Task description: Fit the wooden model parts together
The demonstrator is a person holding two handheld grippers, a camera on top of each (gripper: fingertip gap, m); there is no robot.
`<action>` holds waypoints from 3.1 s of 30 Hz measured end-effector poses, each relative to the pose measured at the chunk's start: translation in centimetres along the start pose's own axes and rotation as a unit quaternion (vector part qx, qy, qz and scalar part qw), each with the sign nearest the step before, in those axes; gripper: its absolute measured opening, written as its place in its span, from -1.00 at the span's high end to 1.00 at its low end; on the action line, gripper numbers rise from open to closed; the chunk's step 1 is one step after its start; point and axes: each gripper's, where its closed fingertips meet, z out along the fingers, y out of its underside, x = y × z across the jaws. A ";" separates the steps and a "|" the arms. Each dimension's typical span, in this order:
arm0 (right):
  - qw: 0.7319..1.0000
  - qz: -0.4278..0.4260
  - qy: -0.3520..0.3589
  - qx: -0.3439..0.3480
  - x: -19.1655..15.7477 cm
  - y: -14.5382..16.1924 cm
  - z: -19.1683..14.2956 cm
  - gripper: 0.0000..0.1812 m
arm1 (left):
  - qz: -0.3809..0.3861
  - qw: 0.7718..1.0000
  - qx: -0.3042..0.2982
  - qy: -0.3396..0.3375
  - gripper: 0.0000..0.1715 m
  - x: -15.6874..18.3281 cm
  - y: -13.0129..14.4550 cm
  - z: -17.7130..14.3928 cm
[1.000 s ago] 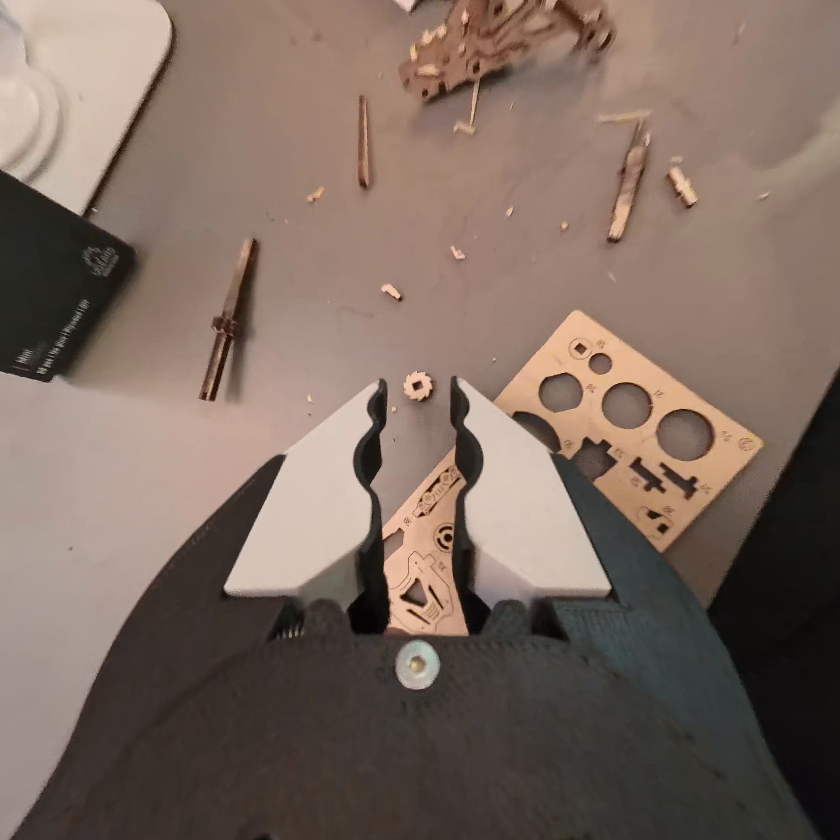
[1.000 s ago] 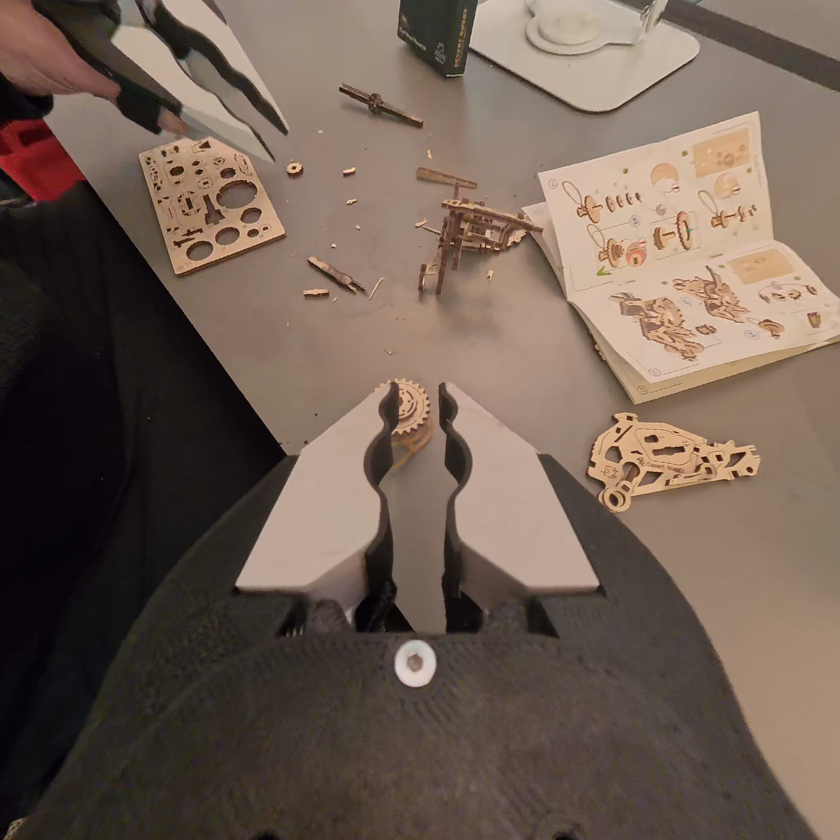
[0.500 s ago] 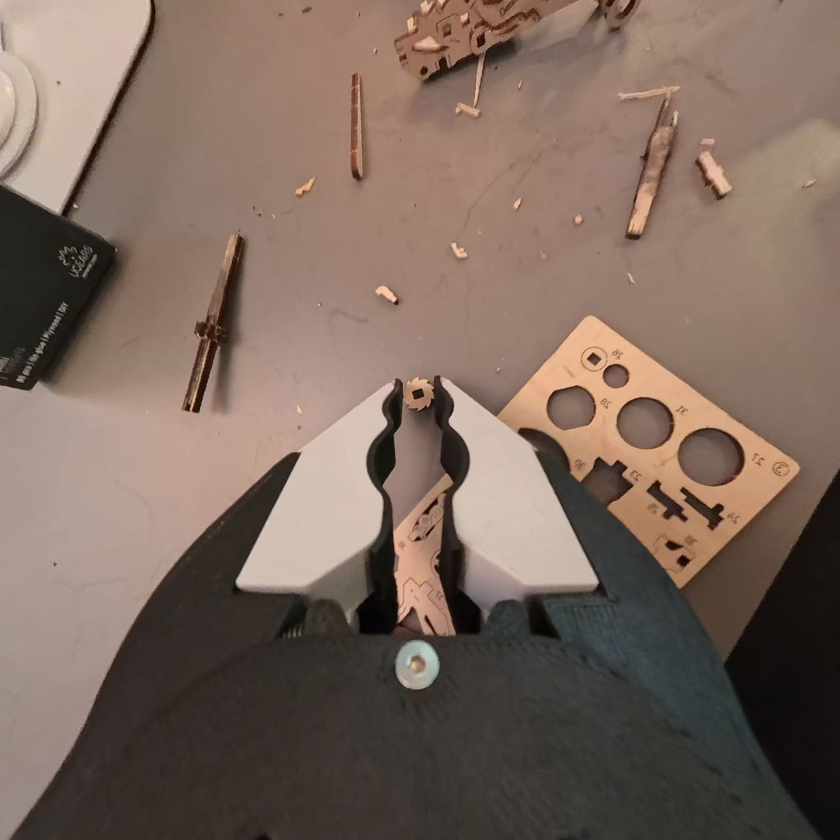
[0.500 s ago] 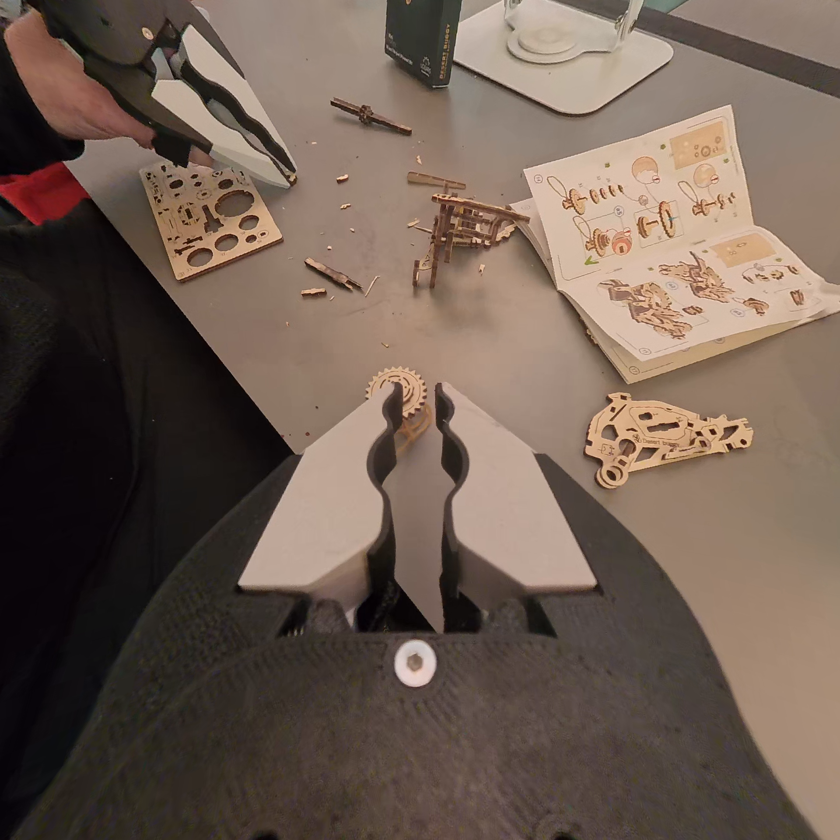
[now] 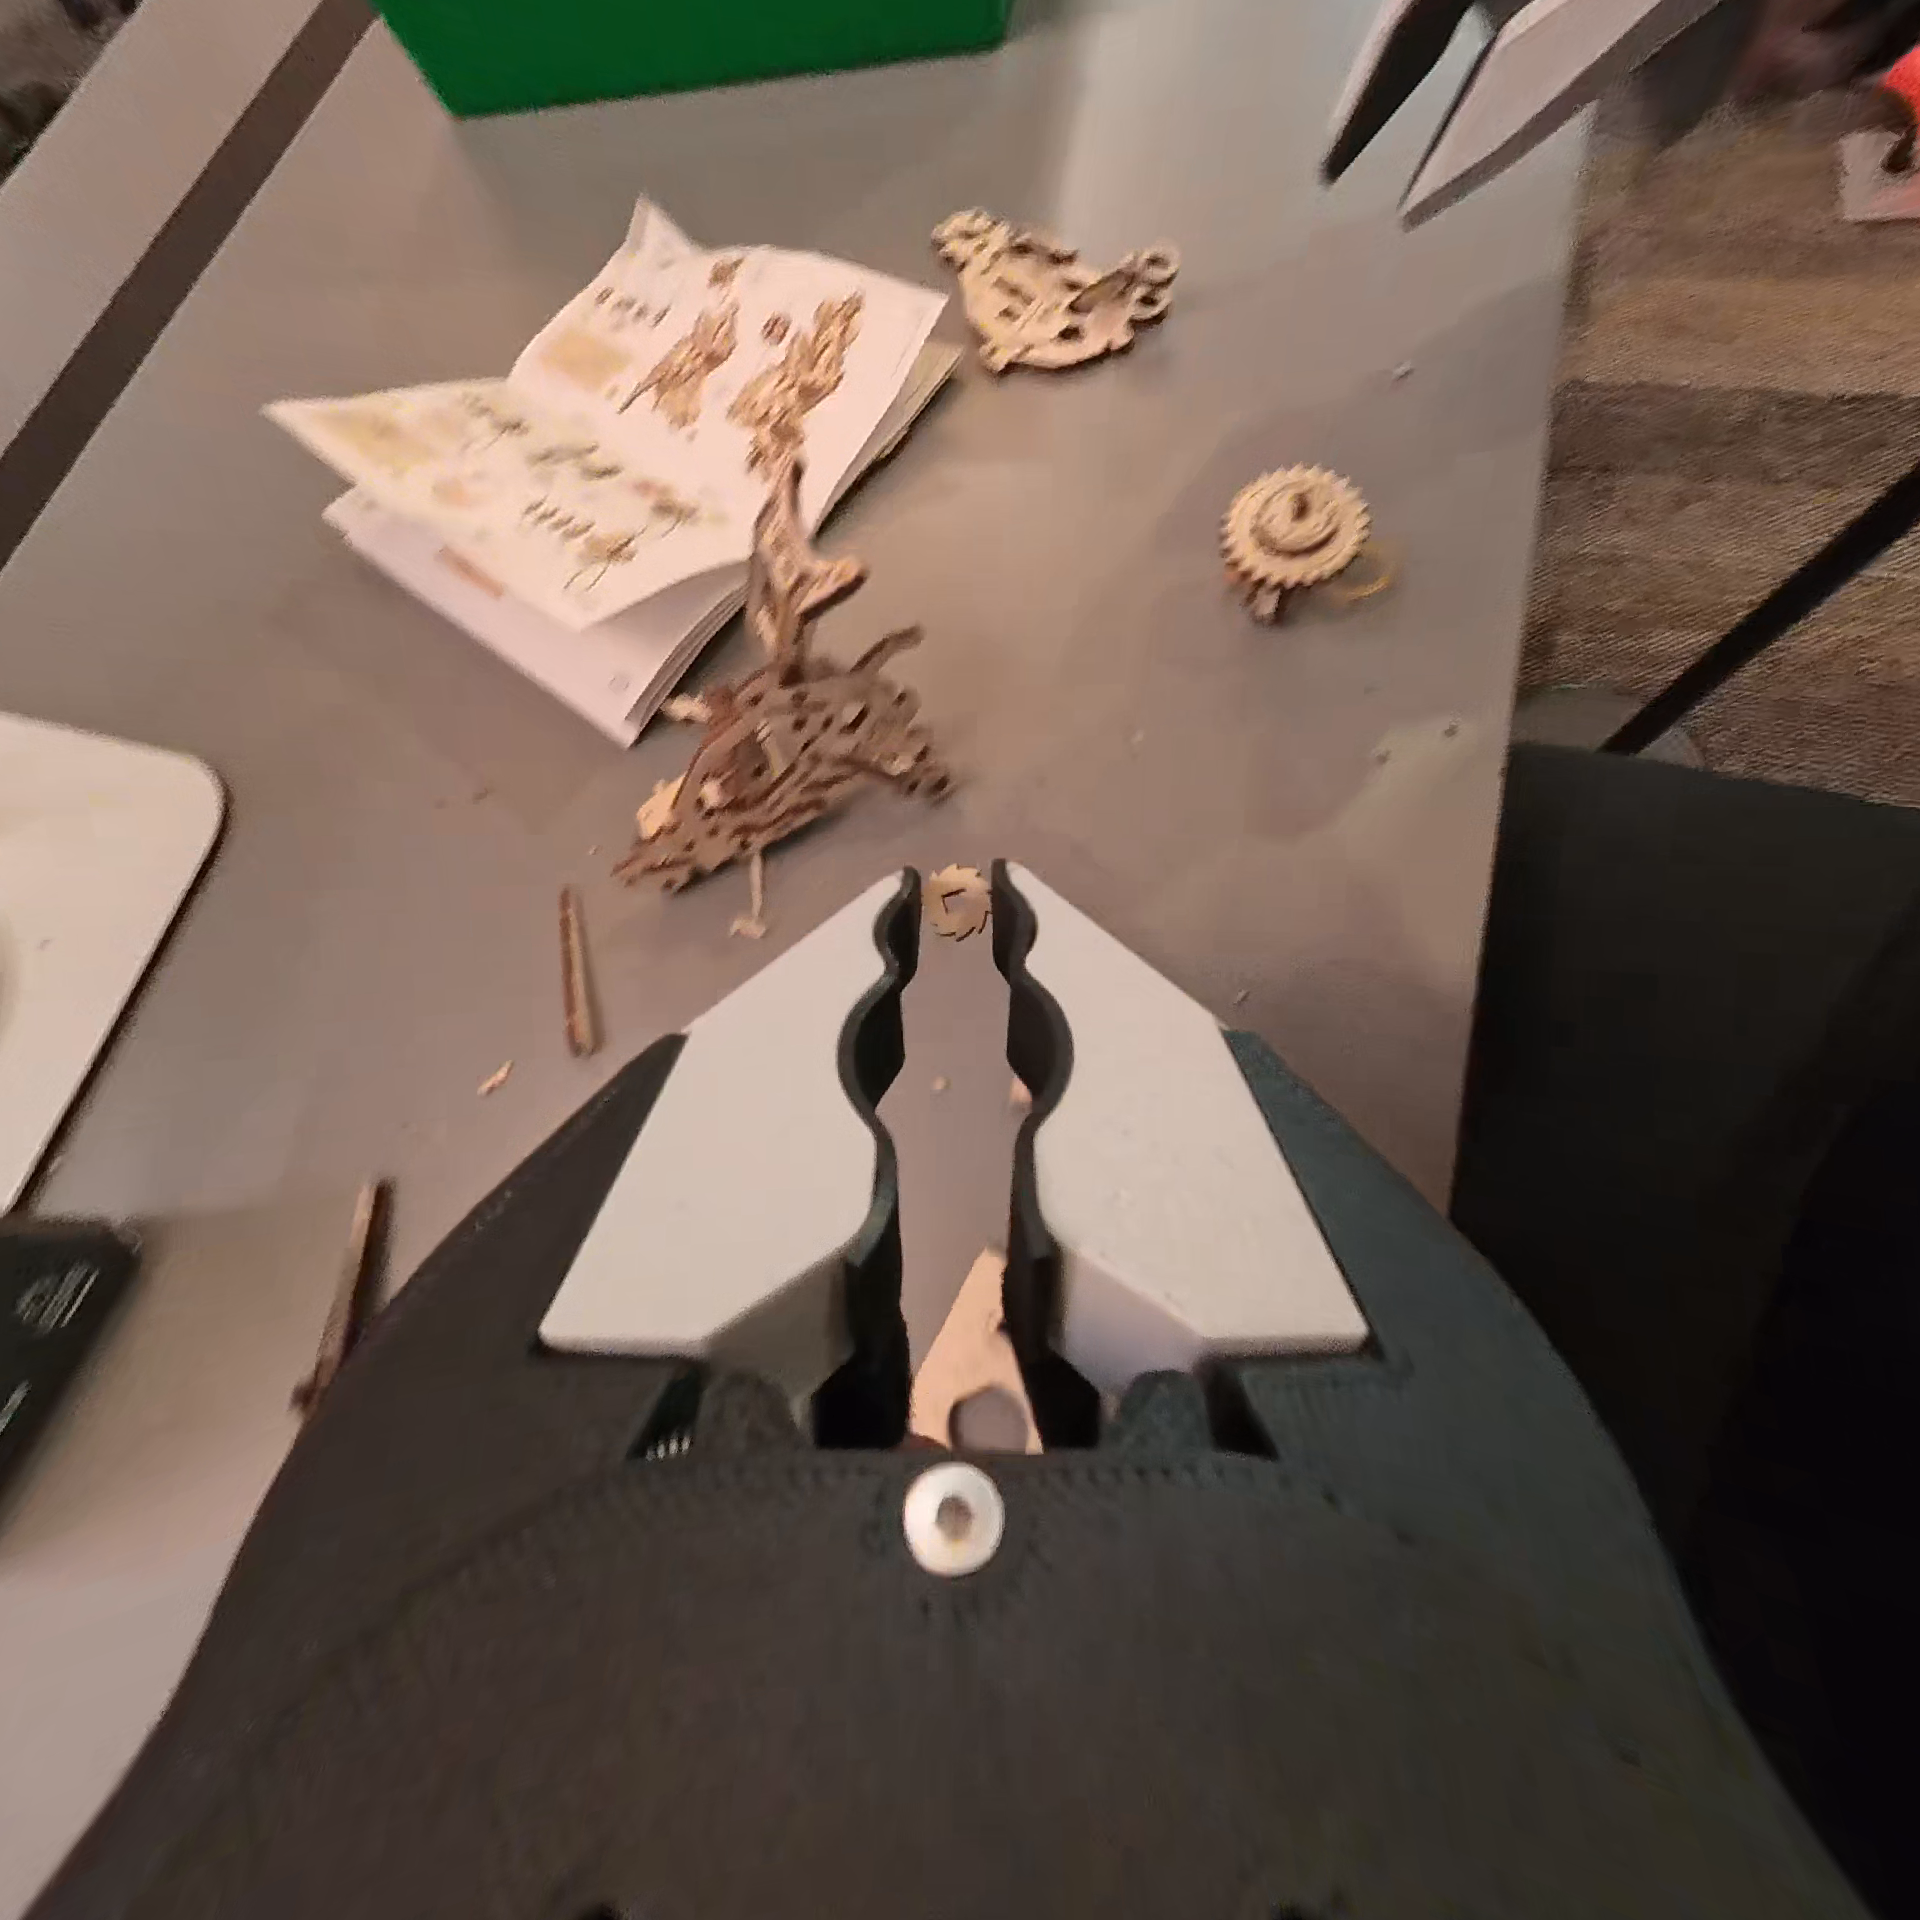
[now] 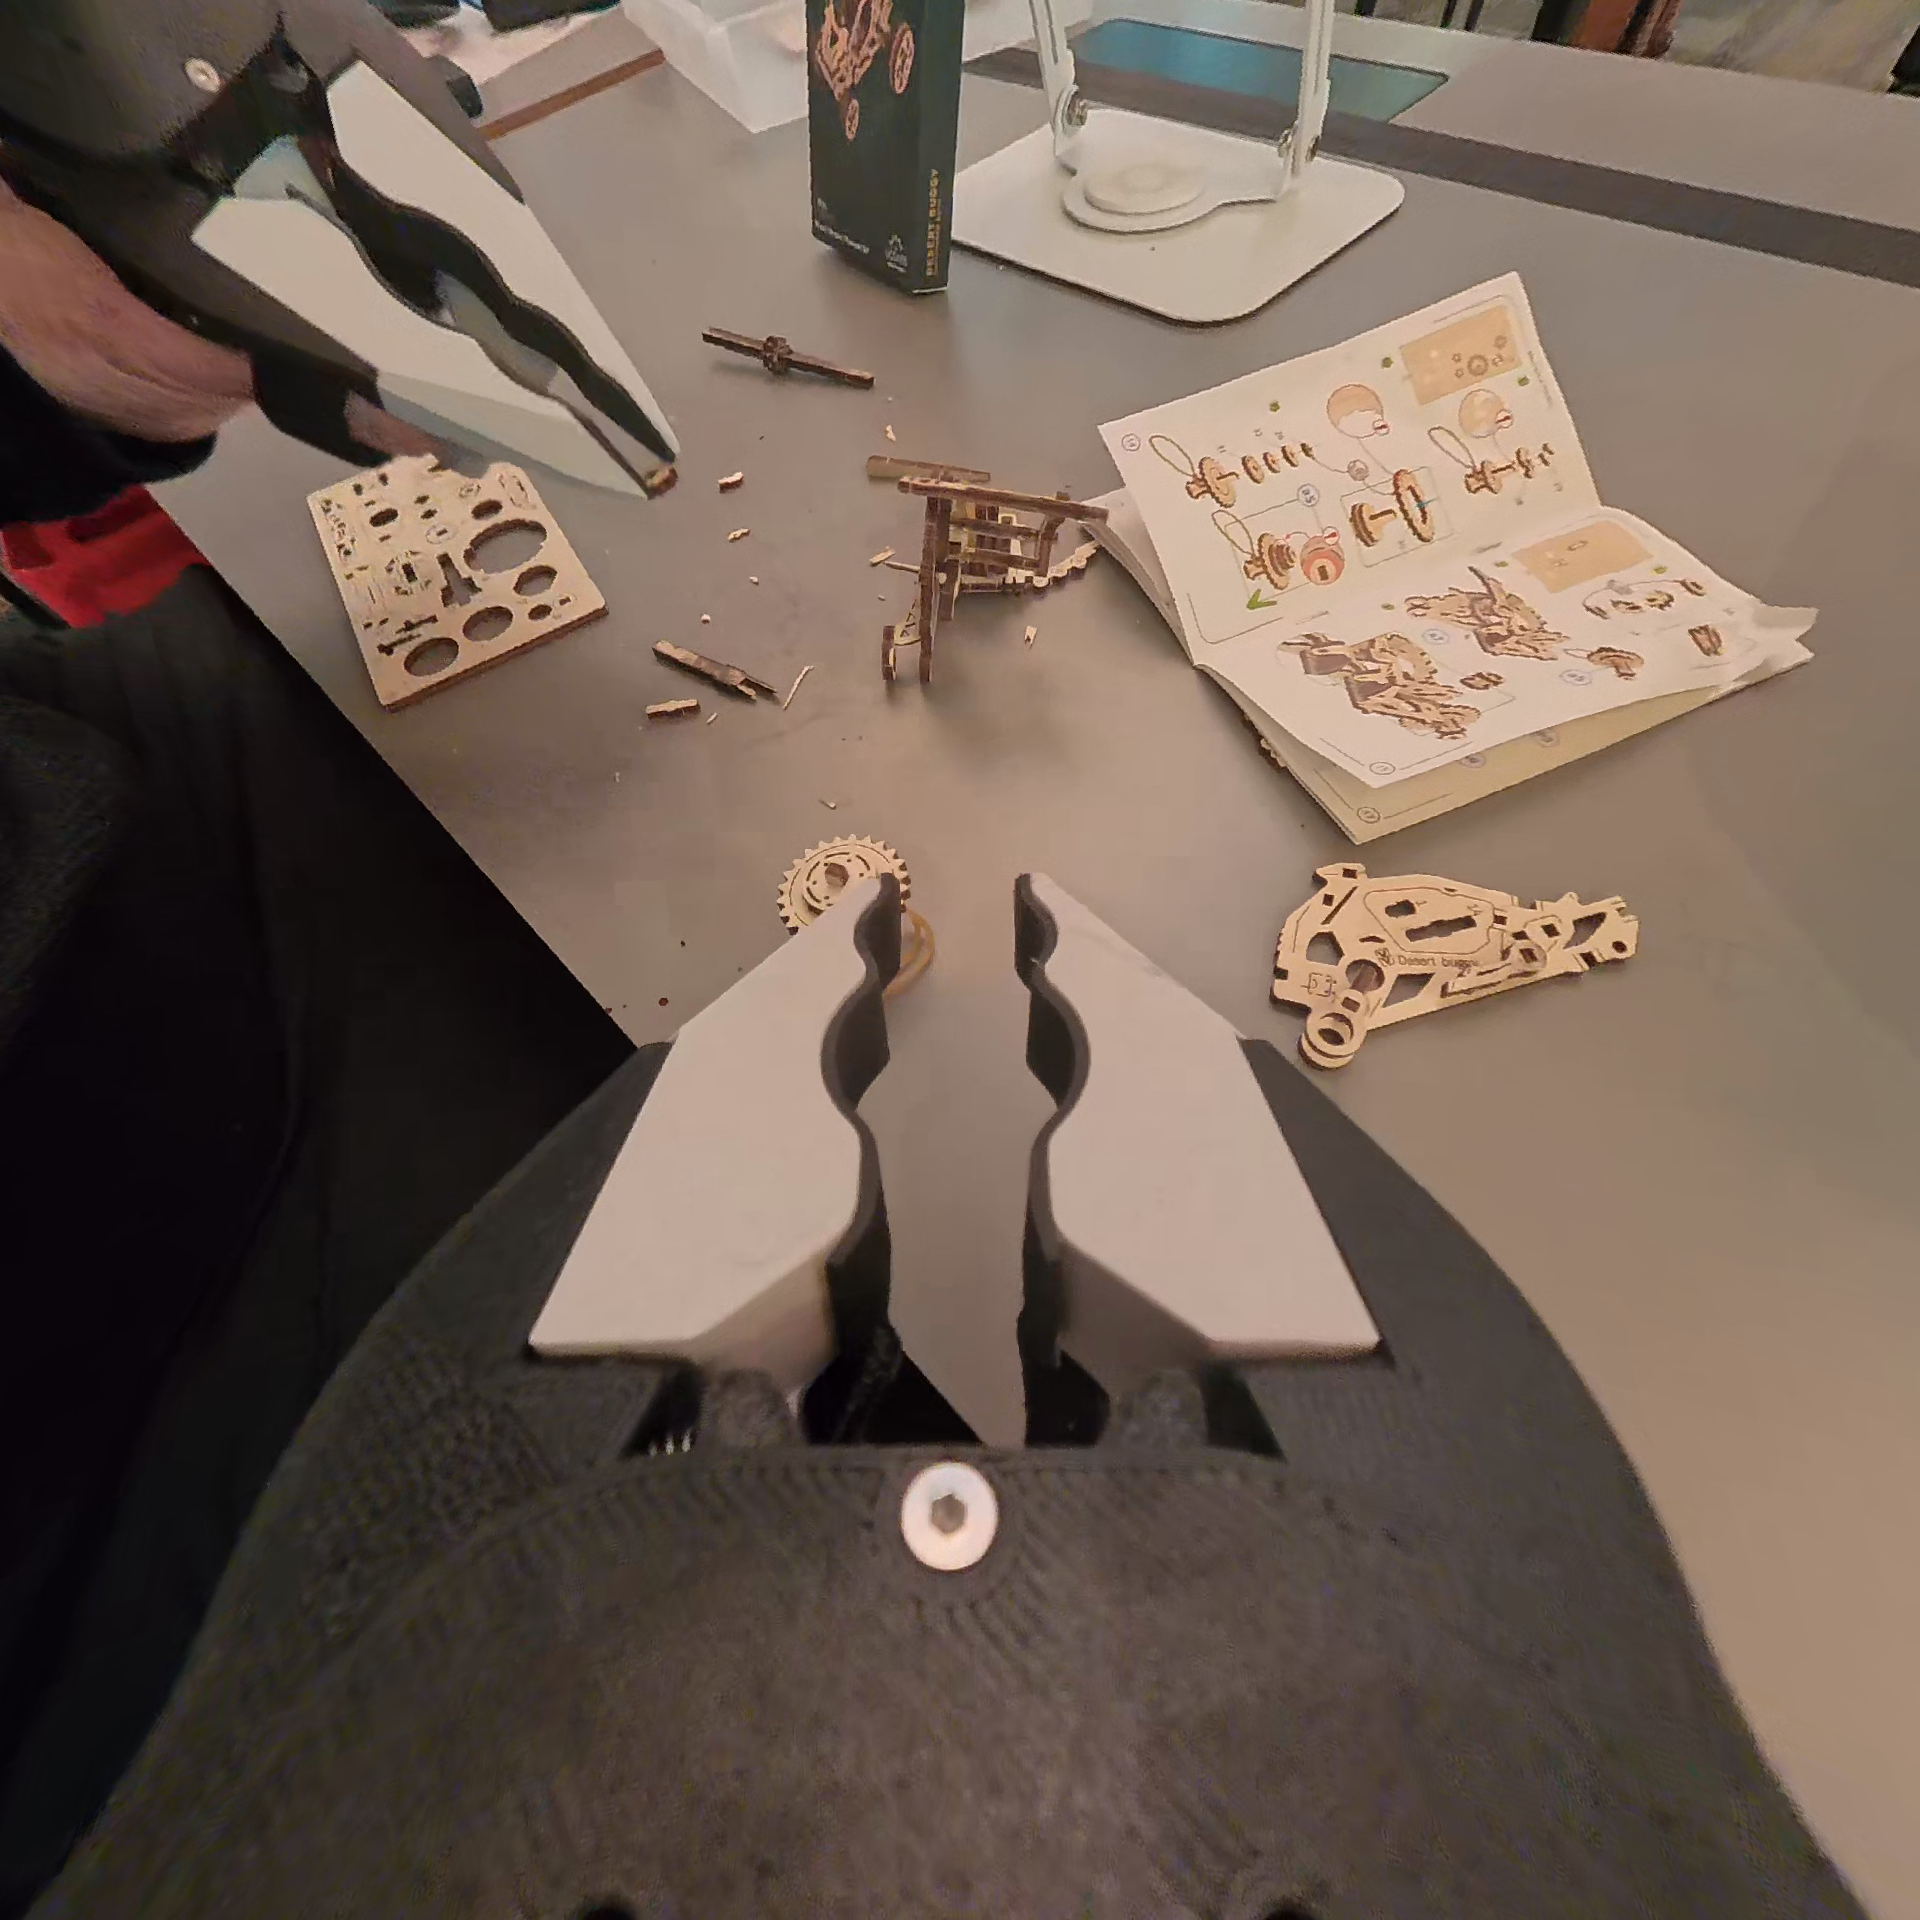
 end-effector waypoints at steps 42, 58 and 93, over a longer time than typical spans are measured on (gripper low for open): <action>0.999 0.019 -0.051 0.003 -1.6 1.8 2.2 0.80 | 0.110 0.986 -0.007 0.127 0.87 8.5 -6.0 8.8; 0.998 0.021 -0.051 -0.002 -1.5 2.0 2.8 0.83 | 0.096 0.990 -0.007 0.102 0.87 8.7 -6.2 9.0; 0.999 0.015 -0.047 -0.019 -1.7 2.4 4.2 0.86 | 0.043 0.997 0.037 0.052 0.86 8.0 -5.7 8.5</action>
